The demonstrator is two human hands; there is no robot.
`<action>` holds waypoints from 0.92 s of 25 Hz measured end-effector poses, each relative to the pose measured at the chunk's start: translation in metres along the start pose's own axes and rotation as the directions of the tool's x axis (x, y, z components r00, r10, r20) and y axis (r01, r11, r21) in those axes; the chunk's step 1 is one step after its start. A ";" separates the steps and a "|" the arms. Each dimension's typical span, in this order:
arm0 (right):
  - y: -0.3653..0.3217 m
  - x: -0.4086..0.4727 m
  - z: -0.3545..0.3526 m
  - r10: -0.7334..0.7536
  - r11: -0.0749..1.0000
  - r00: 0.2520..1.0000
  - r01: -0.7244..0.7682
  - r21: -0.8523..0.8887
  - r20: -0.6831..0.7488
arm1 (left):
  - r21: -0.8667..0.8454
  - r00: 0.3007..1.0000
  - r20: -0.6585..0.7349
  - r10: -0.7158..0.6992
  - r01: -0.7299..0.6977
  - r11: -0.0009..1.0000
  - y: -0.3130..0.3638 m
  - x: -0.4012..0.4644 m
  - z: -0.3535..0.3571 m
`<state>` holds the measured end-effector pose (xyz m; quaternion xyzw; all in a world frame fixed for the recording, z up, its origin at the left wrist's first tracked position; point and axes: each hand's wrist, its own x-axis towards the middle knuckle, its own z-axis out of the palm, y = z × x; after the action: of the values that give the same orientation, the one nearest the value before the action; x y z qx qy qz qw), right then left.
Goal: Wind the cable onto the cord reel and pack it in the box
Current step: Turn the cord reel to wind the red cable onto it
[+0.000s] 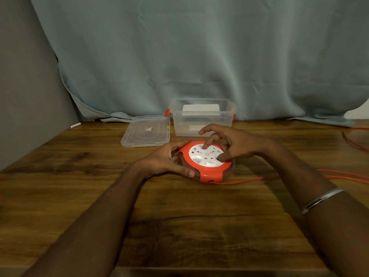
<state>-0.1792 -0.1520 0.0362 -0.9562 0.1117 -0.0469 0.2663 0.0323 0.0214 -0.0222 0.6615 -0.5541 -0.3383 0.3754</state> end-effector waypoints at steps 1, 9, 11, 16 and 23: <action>0.002 0.000 0.000 -0.004 1.000 1.000 0.004 0.009 -0.009 | 0.006 1.000 0.003 0.001 -0.001 1.000 0.000 0.000 0.000; -0.003 0.004 0.011 0.011 0.989 0.992 -0.029 -0.145 -0.123 | 0.004 1.000 -0.009 0.004 -0.004 1.000 -0.002 0.001 -0.001; -0.007 0.006 0.016 -0.008 0.973 0.989 -0.026 -0.227 -0.147 | -0.001 1.000 -0.007 0.005 -0.005 1.000 -0.003 0.001 -0.001; -0.015 0.009 0.024 0.024 0.938 0.965 -0.113 -0.327 -0.262 | -0.031 1.000 0.000 0.012 -0.012 0.999 -0.008 0.002 -0.002; -0.015 0.007 0.015 -0.065 0.984 0.961 0.018 -0.175 -0.270 | -0.016 1.000 0.000 0.019 -0.019 1.000 -0.003 0.000 0.000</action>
<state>-0.1672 -0.1340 0.0315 -0.9618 0.1311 -0.1751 0.1644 0.0334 0.0219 -0.0250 0.6532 -0.5577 -0.3390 0.3838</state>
